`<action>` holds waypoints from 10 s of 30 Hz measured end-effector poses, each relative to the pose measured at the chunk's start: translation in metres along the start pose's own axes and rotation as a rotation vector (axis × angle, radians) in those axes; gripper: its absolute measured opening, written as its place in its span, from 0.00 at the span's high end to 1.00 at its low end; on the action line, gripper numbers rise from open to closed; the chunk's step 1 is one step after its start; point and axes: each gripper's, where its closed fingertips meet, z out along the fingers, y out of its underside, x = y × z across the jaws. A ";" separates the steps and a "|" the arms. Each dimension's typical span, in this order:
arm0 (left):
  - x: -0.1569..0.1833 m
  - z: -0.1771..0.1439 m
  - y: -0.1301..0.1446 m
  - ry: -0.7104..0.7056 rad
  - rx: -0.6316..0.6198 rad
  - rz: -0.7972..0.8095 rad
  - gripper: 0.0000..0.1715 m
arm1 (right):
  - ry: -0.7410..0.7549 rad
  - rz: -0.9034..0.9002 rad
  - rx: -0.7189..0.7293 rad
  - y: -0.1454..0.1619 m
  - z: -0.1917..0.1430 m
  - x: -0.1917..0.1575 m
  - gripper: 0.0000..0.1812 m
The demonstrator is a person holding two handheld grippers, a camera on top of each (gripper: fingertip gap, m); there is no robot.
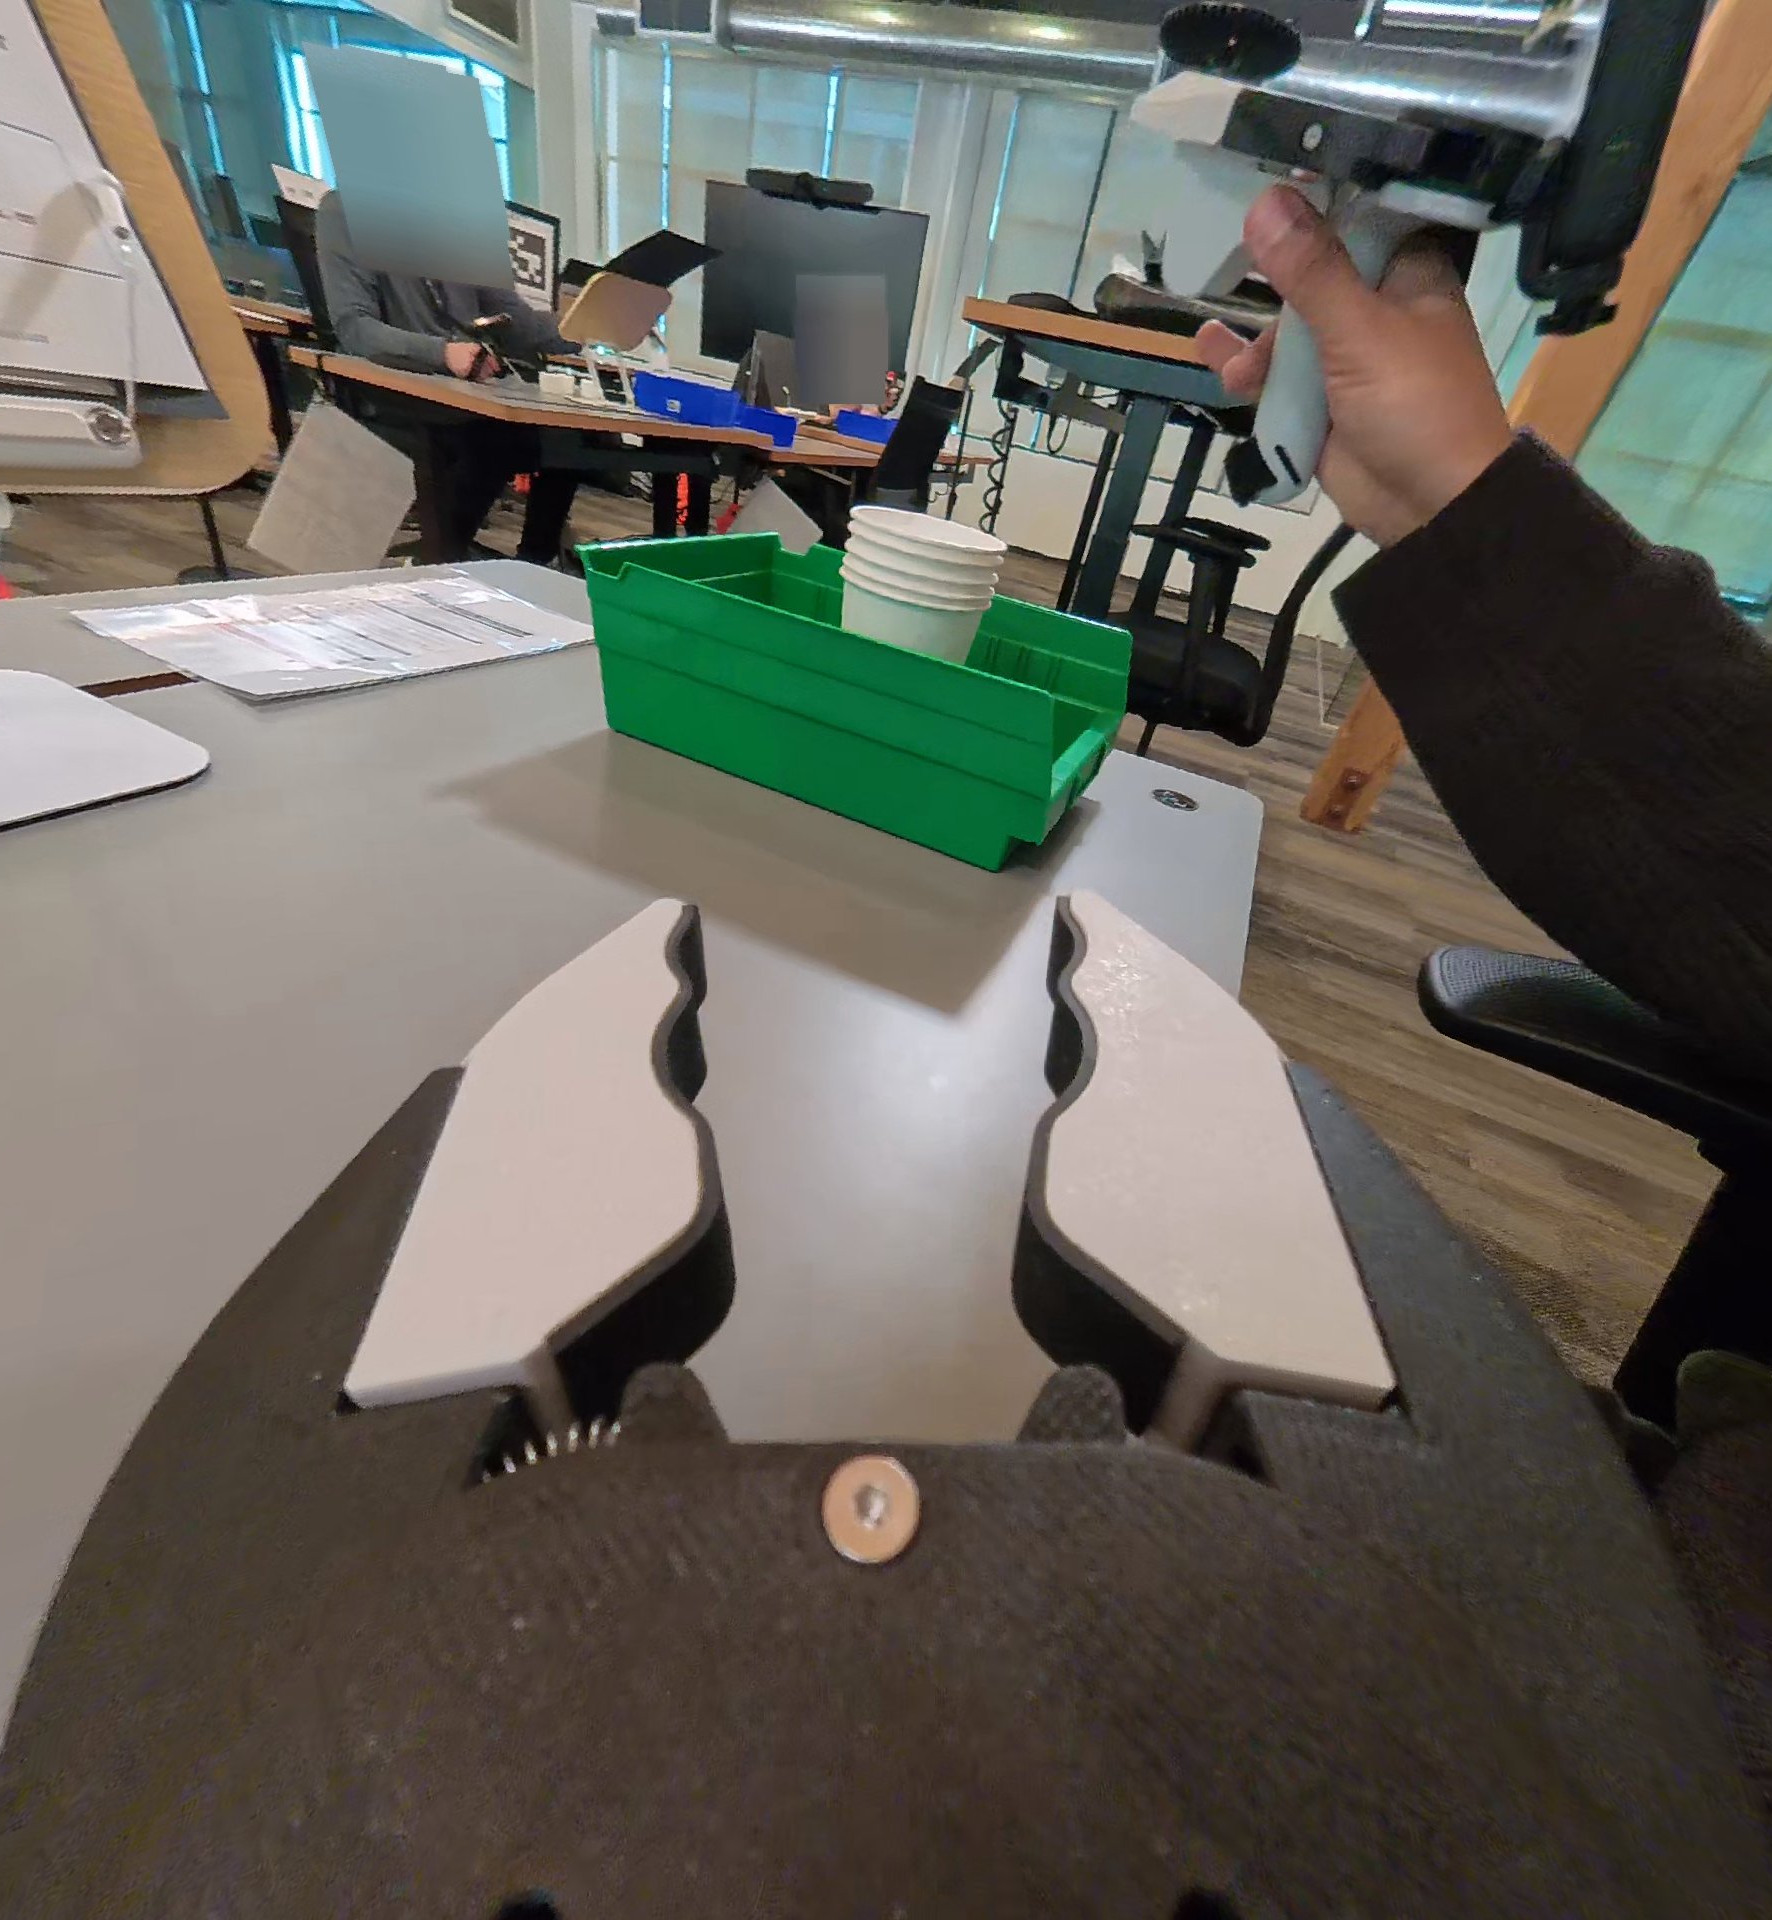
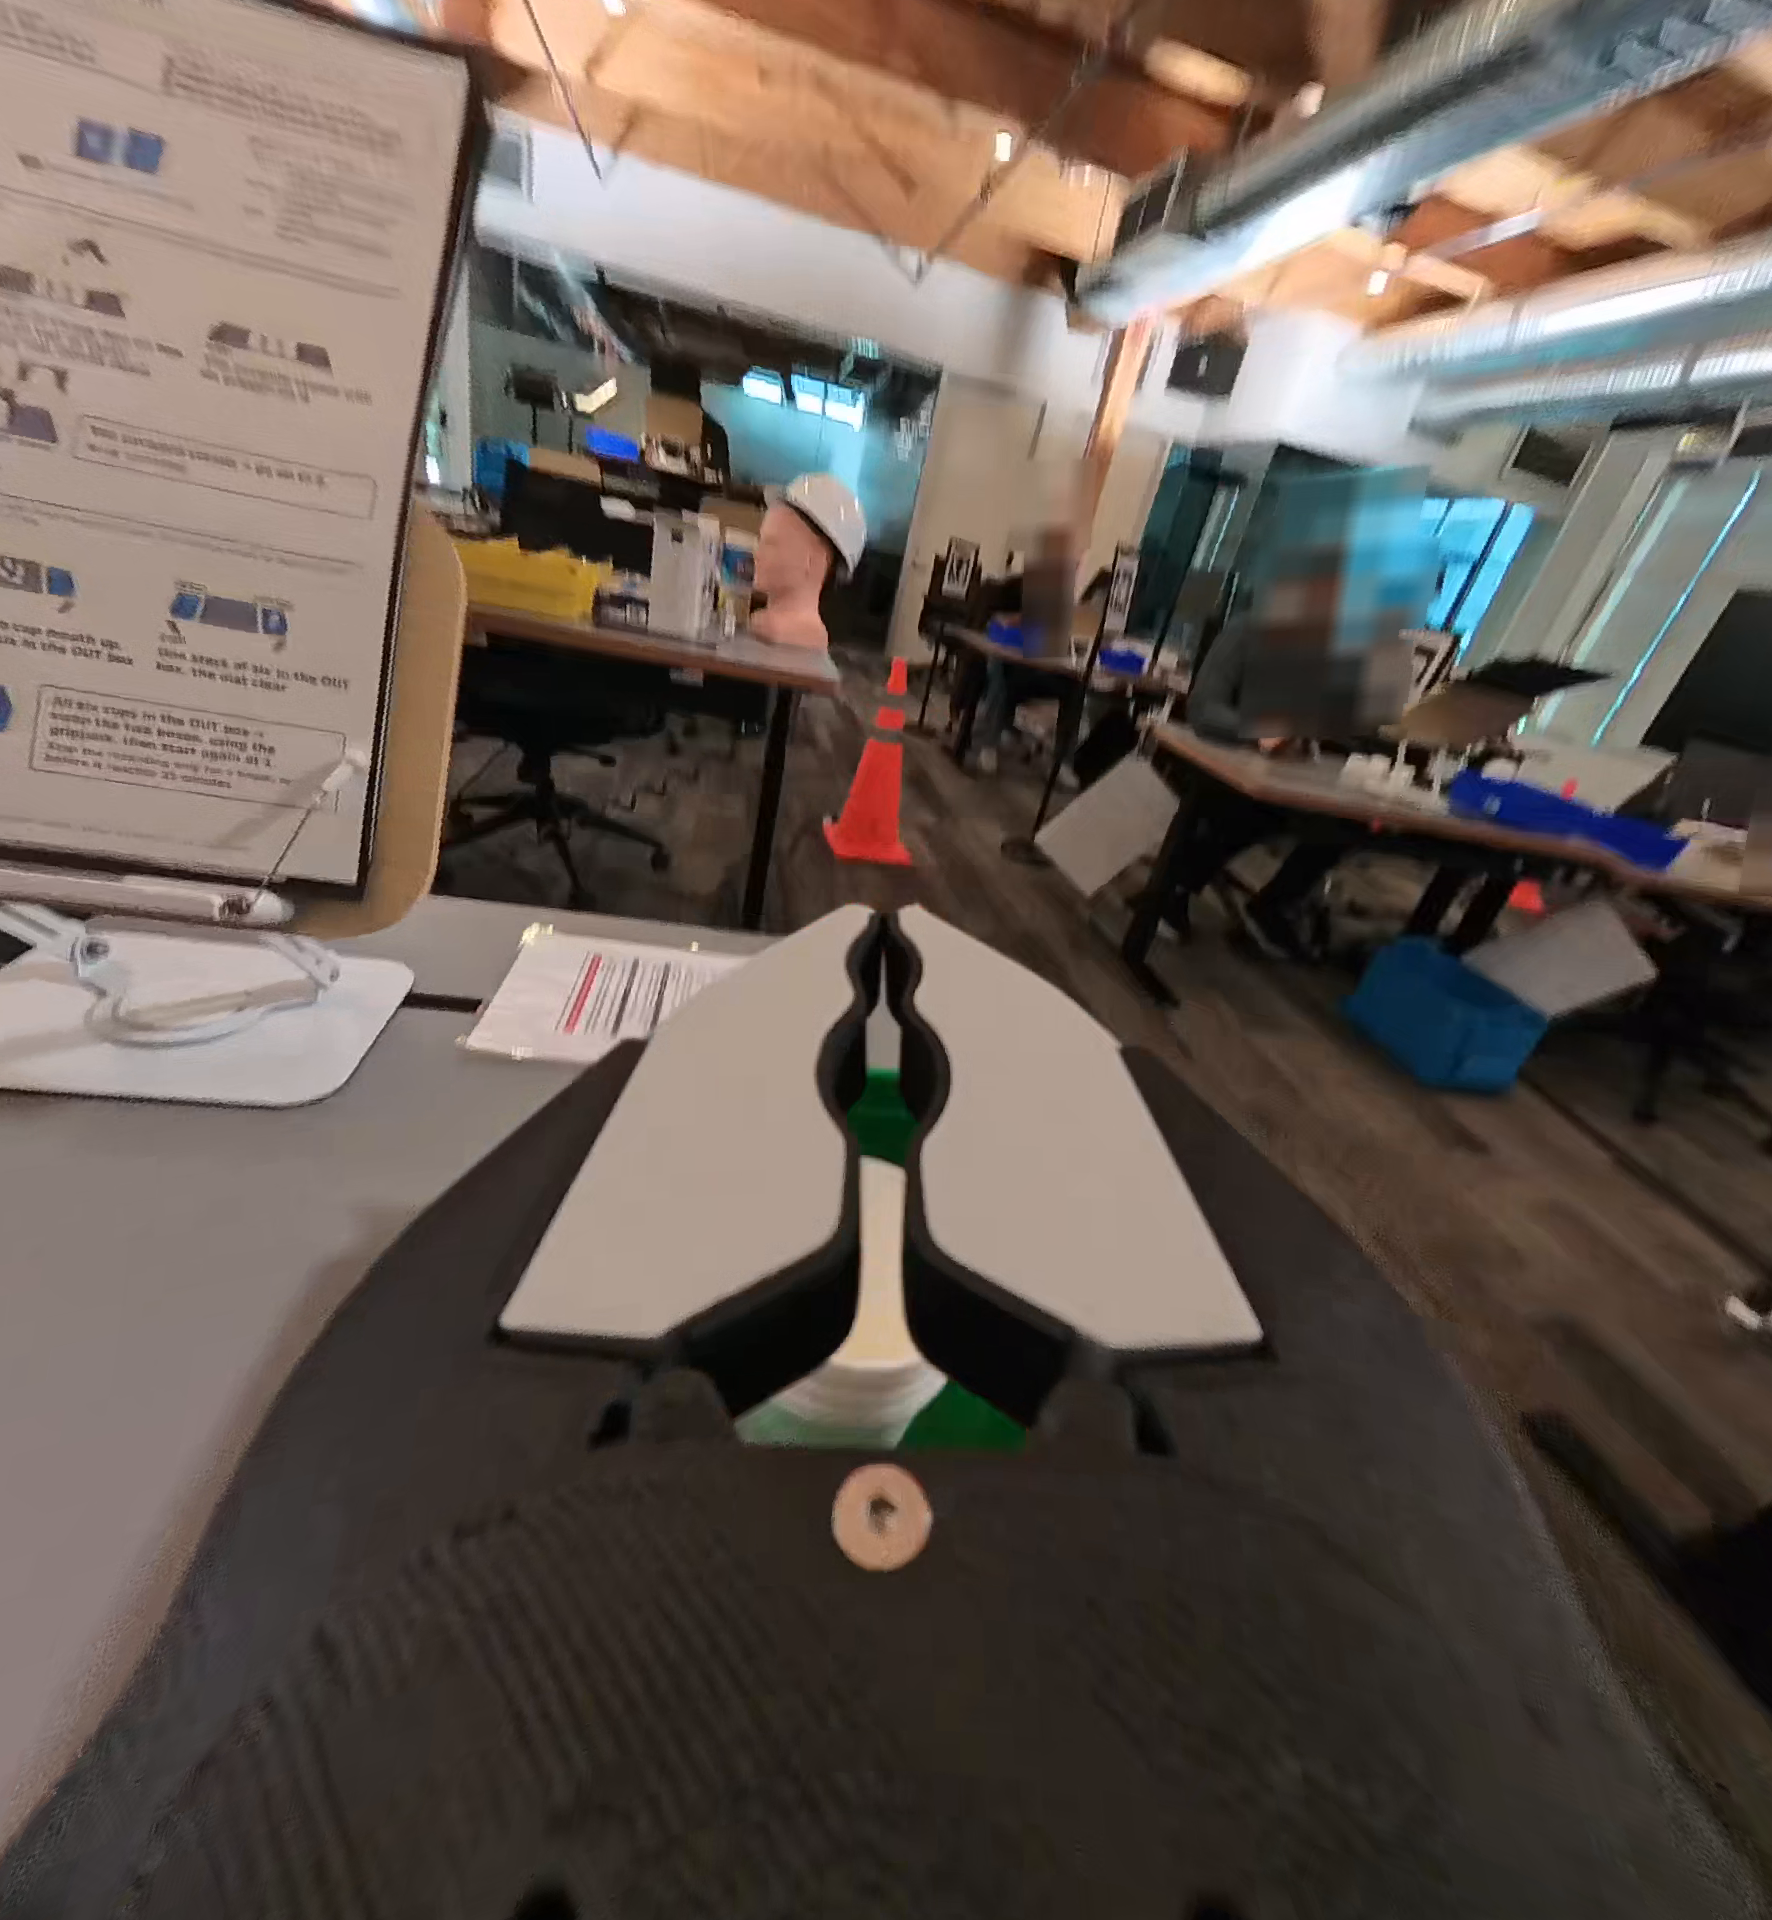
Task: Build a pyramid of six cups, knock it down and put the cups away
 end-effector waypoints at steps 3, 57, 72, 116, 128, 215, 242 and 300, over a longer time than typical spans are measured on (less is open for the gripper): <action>0.002 0.005 -0.001 0.021 0.001 -0.013 0.62 | -0.035 -0.034 -0.096 0.014 -0.001 -0.016 1.00; -0.002 0.007 -0.003 -0.004 0.010 0.012 0.62 | -0.534 0.358 0.037 -0.027 -0.030 -0.108 0.65; -0.129 -0.098 -0.073 -0.811 0.216 0.233 0.63 | -0.588 0.389 0.134 -0.039 -0.037 -0.117 0.56; -0.047 -0.063 -0.099 0.225 0.735 -0.850 0.58 | -1.227 0.914 -0.050 0.026 -0.144 -0.379 0.56; -0.006 -0.029 -0.077 0.328 0.552 -0.783 0.59 | -1.128 1.132 0.092 0.007 -0.110 -0.319 0.55; -0.061 -0.001 -0.038 -0.044 0.349 -0.567 0.82 | -0.209 0.397 0.215 -0.026 -0.055 -0.012 1.00; -0.070 0.003 0.004 -0.319 -0.003 -0.091 1.00 | -0.740 0.290 -0.251 0.138 -0.076 -0.223 0.85; -0.107 -0.029 0.009 -0.424 0.048 -0.333 0.99 | -0.109 0.403 -0.520 0.264 -0.017 0.084 0.95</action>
